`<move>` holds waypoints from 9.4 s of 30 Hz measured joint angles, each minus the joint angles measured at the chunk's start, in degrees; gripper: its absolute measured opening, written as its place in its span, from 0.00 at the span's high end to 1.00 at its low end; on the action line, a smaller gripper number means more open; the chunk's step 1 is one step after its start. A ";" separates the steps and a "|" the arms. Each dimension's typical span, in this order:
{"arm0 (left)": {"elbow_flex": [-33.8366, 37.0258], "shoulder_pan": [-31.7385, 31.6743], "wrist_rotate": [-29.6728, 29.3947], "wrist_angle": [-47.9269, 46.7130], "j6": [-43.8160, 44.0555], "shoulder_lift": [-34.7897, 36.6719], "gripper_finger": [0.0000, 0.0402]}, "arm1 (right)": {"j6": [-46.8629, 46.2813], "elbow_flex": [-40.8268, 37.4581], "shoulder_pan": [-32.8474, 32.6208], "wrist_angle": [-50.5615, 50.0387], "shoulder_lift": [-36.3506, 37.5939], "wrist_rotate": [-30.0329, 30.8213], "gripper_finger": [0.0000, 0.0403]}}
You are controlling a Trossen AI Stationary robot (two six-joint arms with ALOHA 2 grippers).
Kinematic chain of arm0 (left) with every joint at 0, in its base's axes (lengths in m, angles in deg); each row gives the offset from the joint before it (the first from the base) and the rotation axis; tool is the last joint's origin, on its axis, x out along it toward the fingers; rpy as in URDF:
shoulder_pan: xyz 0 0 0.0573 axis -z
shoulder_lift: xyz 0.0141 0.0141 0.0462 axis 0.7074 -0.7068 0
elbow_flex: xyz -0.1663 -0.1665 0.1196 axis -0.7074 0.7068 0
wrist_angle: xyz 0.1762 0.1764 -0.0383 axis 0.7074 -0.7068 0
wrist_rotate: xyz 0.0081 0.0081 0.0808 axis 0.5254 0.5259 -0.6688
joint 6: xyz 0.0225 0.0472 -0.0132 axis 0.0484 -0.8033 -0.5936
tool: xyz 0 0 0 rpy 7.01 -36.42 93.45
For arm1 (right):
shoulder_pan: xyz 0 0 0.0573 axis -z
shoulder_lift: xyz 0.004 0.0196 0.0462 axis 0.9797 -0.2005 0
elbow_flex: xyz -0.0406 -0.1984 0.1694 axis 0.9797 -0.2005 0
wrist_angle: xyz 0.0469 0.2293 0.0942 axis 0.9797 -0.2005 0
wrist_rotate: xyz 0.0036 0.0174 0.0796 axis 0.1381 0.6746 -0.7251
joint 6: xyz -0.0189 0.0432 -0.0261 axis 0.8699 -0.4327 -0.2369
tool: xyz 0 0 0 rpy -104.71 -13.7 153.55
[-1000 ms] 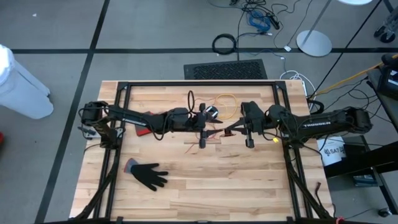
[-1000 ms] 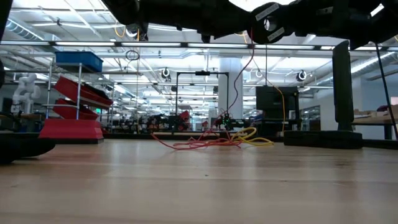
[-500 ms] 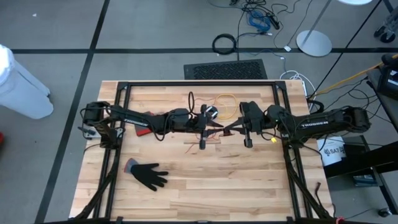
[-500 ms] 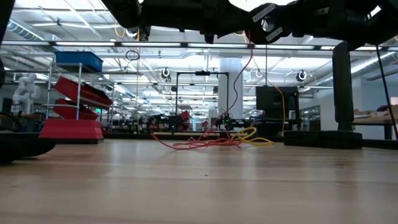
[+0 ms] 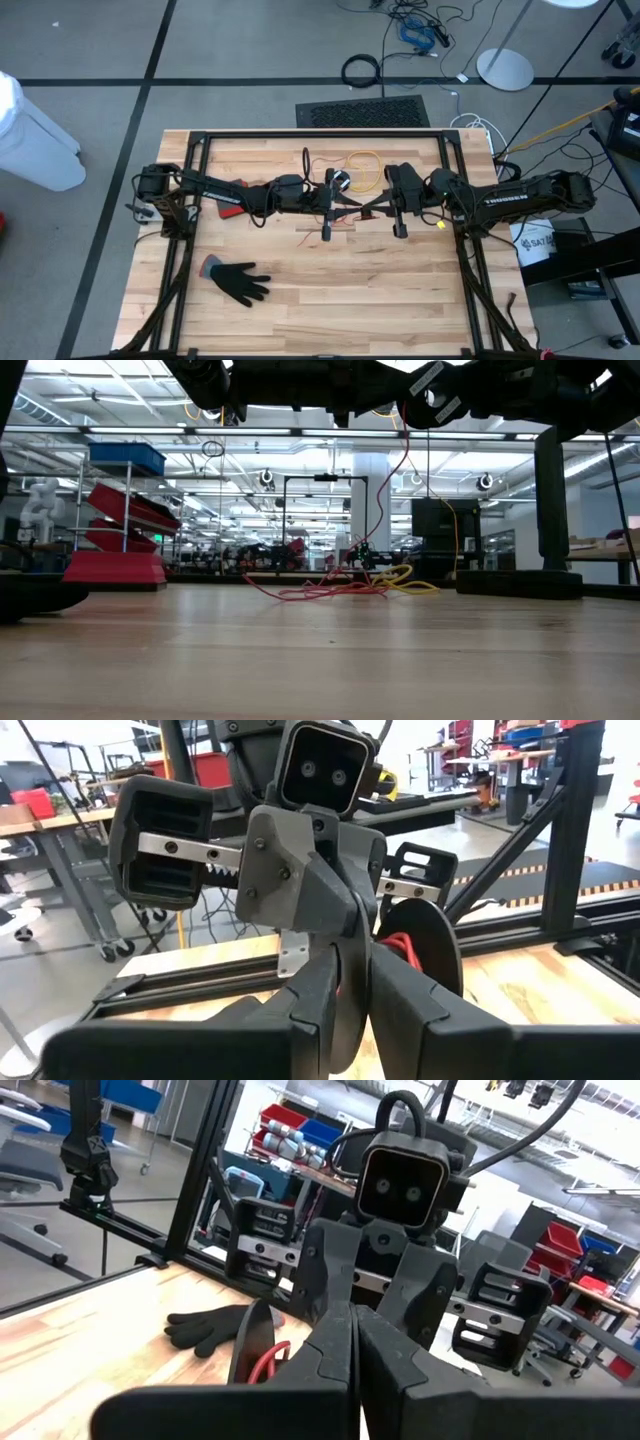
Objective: Coil cords
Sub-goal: Coil the red wire into the spool
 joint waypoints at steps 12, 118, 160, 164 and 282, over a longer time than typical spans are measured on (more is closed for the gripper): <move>0.00 0.00 0.05 0.04 -1.64 0.02 0.98 | -1.59 -0.02 0.00 0.14 0.01 0.07 1.00; -3.17 -0.92 -1.96 -3.76 -8.93 -2.16 1.00 | -0.26 -0.01 -0.09 -8.96 4.28 9.89 0.94; -3.17 -5.01 -7.37 -0.68 -11.91 0.72 1.00 | -8.80 0.00 -0.24 -26.16 15.91 18.24 0.81; -3.17 -5.16 -8.88 0.33 -11.80 0.72 1.00 | -9.44 0.00 -0.81 -26.21 13.95 18.08 0.81; -3.23 -5.67 -9.58 6.91 -5.59 0.79 1.00 | -6.47 5.64 -3.45 -9.02 -20.89 30.43 0.82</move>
